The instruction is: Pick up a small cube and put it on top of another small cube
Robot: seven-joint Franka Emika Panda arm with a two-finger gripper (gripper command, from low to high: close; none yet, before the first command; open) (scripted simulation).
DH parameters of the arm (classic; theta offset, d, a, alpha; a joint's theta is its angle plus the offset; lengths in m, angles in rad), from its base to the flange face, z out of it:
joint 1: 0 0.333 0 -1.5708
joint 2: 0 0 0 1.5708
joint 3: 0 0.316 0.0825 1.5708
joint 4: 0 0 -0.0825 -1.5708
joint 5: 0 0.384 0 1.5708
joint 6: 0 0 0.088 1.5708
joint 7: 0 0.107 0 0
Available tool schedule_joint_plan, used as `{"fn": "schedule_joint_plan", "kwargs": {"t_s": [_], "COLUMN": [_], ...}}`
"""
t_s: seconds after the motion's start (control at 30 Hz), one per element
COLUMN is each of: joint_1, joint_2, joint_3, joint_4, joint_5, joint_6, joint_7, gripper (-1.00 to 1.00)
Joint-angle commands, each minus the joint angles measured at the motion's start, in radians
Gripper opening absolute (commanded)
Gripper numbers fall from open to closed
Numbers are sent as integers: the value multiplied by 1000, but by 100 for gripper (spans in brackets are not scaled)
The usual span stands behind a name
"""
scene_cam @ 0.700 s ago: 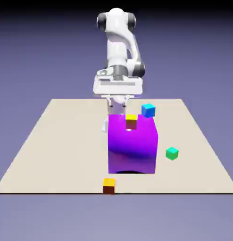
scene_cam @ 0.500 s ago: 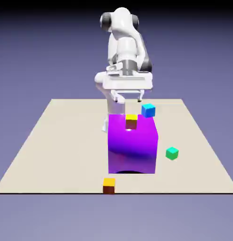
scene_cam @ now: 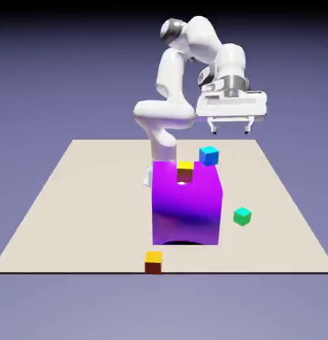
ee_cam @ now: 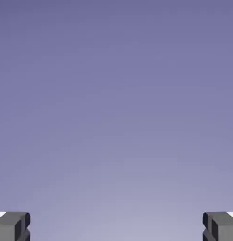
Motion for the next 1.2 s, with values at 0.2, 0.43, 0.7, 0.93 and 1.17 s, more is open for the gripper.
{"fn": "schedule_joint_plan", "kwargs": {"t_s": [0.2,0.43,0.7,0.93,1.17], "joint_1": [-89,-177,-278,-367,-434], "joint_2": [-60,-121,-189,-250,-296], "joint_3": [254,507,797,1051,1244], "joint_4": [56,112,176,232,274], "joint_5": [24,47,75,98,116], "joint_6": [-96,-192,-302,-398,-471], "joint_7": [255,510,801,1055,1249], "gripper": [0,0,0,0,0]}}
